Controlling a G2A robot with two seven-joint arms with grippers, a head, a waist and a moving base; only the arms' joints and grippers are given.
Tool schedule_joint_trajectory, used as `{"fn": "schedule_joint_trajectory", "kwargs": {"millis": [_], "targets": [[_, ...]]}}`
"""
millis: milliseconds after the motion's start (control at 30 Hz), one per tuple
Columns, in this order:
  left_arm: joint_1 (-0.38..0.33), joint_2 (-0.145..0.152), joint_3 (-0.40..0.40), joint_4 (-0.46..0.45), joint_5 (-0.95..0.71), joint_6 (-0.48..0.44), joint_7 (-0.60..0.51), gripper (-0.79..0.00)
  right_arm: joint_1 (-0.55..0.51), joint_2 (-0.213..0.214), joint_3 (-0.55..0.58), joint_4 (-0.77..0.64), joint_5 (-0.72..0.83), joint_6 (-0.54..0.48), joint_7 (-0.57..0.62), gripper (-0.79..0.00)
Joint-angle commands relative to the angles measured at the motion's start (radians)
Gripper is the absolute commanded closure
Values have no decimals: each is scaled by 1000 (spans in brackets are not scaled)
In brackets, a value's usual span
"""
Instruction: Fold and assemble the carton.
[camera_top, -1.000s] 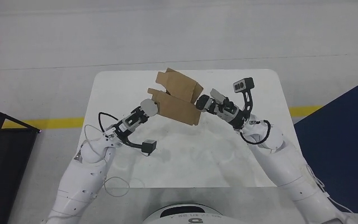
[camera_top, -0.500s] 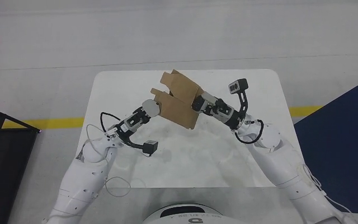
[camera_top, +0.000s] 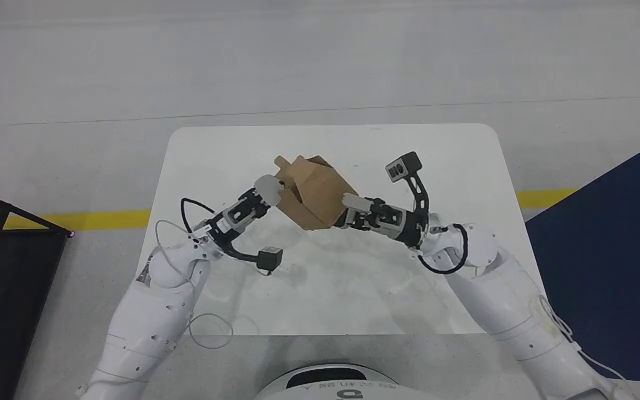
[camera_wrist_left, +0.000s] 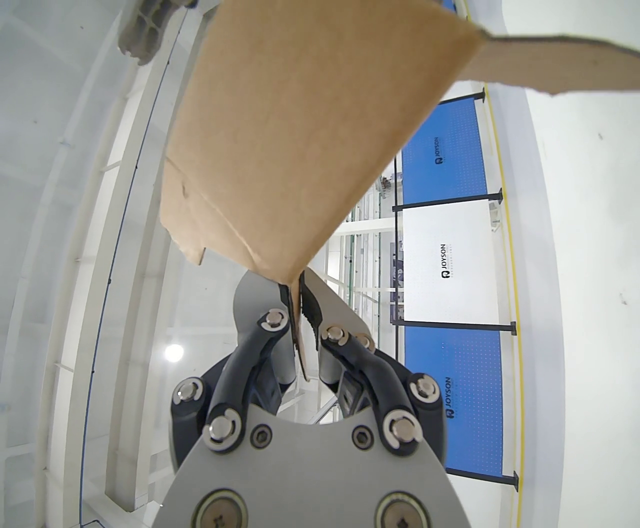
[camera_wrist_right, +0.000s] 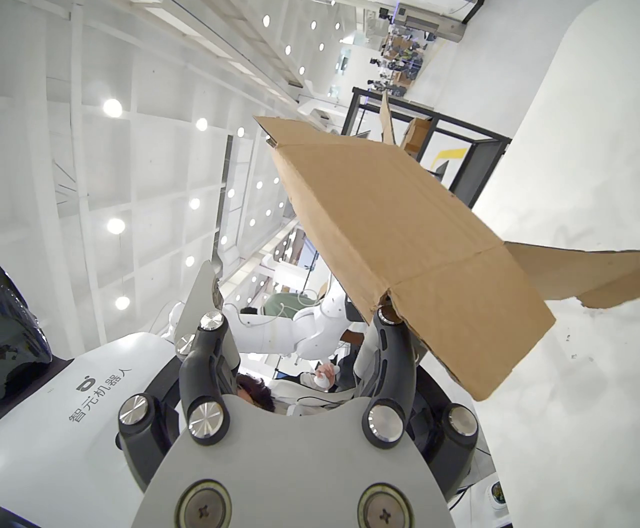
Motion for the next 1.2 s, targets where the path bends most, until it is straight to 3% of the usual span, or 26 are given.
{"fn": "schedule_joint_trajectory", "kwargs": {"millis": [0, 167, 400, 533, 700, 833, 1000, 1167], "targets": [[2, 0, -4, 0, 11, -2, -21, 0, -1, -1, -4, -4, 11, 10, 20, -634], [5, 0, -3, -5, 27, -3, -41, 0, 2, -1, -11, -7, 28, 43, 80, -677], [6, -1, 1, -7, 12, -11, -59, 0, 8, -4, -6, 2, -10, 42, 61, -702], [2, -3, 10, 0, 14, -14, -72, 0, 7, -10, -13, -2, -31, 8, 14, -616], [-4, -5, 19, 8, 10, -14, -80, 0, 10, -15, -12, 0, -51, -31, -19, -397], [-7, -6, 22, 12, 4, -17, -80, 0, 11, -17, -10, 3, -64, -41, -21, -385], [-9, -6, 25, 14, 8, -18, -83, 0, 10, -15, 15, 5, -132, -49, -52, -437], [-8, -7, 32, 16, 19, -21, -77, 0, -5, -17, 31, -9, -130, -78, -84, -382]]}}
